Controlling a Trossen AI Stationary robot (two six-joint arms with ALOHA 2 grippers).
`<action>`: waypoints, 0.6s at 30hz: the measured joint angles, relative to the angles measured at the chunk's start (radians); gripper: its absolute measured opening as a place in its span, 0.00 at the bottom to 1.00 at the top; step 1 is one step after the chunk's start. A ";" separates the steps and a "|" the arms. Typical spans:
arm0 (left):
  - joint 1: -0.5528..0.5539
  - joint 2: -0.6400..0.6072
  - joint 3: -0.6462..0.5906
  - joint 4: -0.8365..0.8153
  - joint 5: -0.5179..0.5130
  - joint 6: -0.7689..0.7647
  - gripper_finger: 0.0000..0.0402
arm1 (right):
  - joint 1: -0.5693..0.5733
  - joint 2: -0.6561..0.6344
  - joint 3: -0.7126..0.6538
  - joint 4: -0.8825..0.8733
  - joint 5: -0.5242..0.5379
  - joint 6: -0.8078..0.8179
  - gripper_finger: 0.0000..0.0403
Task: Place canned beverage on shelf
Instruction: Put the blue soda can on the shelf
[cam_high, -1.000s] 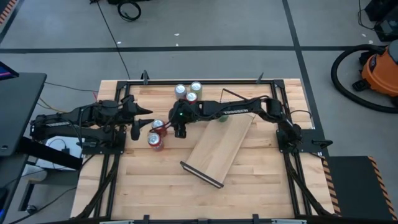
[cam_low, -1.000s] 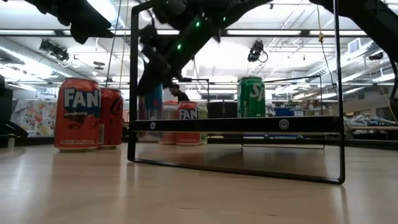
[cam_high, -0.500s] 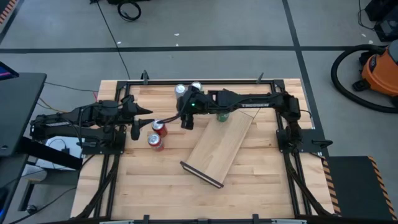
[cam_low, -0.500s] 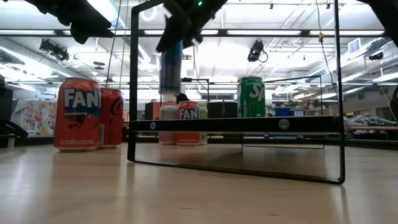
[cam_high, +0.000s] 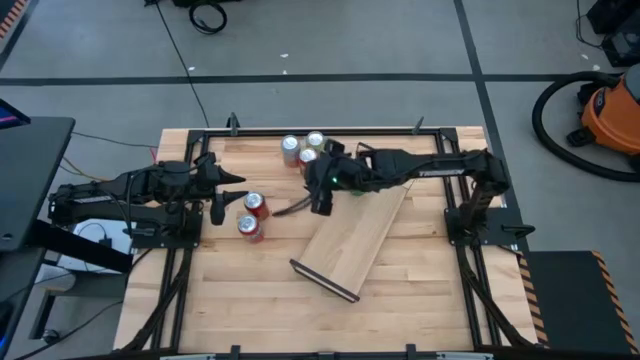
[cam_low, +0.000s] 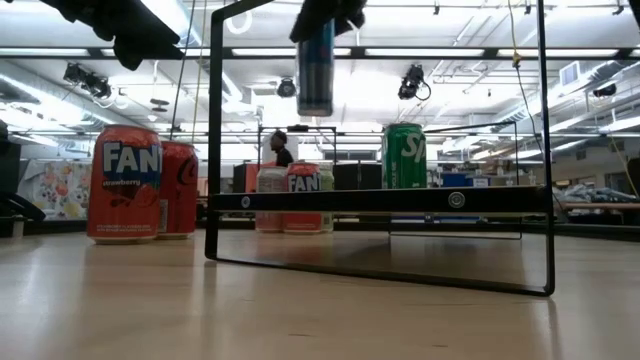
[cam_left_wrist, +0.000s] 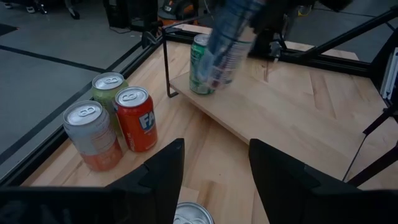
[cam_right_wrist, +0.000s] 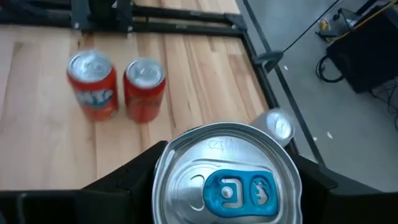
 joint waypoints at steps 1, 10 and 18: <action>0.000 0.000 0.000 0.000 0.000 0.000 0.48 | 0.008 -0.013 -0.025 0.001 0.011 0.010 0.62; 0.000 0.000 0.000 0.015 0.000 0.000 0.48 | 0.077 -0.182 -0.327 0.085 0.078 0.161 0.62; 0.000 0.000 0.000 0.019 0.000 0.000 0.48 | 0.121 -0.354 -0.597 0.203 0.110 0.309 0.62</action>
